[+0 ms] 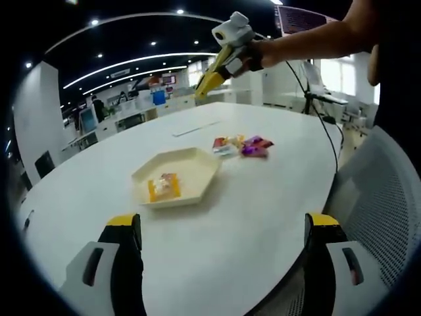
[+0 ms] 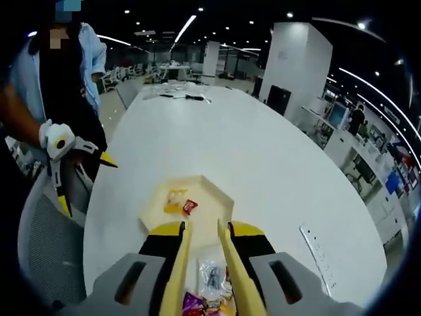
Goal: Place the target food into the container with the food tongs after gripping and lifting it, then release it inside without dropping or visibly crushing the food.
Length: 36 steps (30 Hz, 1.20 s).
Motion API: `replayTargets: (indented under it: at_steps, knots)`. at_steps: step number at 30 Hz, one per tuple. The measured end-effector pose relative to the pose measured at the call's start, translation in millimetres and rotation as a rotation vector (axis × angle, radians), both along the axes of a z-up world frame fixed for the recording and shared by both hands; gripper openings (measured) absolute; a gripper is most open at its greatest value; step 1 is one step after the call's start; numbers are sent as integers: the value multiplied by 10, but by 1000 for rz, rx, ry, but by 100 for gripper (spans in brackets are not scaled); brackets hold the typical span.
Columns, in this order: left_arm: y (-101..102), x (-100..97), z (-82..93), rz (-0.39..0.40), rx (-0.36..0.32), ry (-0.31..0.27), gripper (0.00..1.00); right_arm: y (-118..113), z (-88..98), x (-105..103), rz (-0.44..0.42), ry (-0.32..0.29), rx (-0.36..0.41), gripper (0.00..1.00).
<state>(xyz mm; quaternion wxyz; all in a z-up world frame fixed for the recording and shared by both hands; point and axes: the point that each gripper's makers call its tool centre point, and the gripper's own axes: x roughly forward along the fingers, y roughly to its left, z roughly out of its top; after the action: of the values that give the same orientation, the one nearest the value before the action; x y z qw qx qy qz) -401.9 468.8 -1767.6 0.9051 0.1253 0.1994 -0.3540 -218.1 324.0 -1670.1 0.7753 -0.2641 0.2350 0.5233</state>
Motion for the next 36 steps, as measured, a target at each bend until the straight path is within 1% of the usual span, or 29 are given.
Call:
replayTargets:
  at_steps: [5, 8, 15, 21, 24, 29, 31, 36]
  knots:
    - [-5, -8, 6, 1, 0, 1, 99, -217, -8, -23, -13, -8, -4, 25]
    - [-11, -10, 10, 2, -2, 1, 99, -348, -49, -12, -22, -3, -13, 25]
    - [2, -2, -2, 3, 0, 2, 99, -636, -185, -1, -67, 13, -26, 25]
    - [-5, -8, -13, 1, 3, 10, 99, -829, -327, -48, -74, 9, -38, 25]
    - [-6, -11, -20, -1, 5, 11, 99, -930, -389, -59, -80, 18, -38, 25]
    - [6, -8, -27, 2, 6, 12, 99, -996, -485, -87, -73, 23, -37, 25]
    - [3, -9, -25, 2, 5, 12, 99, -1020, -548, -82, -71, 24, -44, 25]
    - [0, -10, -30, 3, 8, 15, 99, -1031, -625, -54, -72, 27, -32, 25]
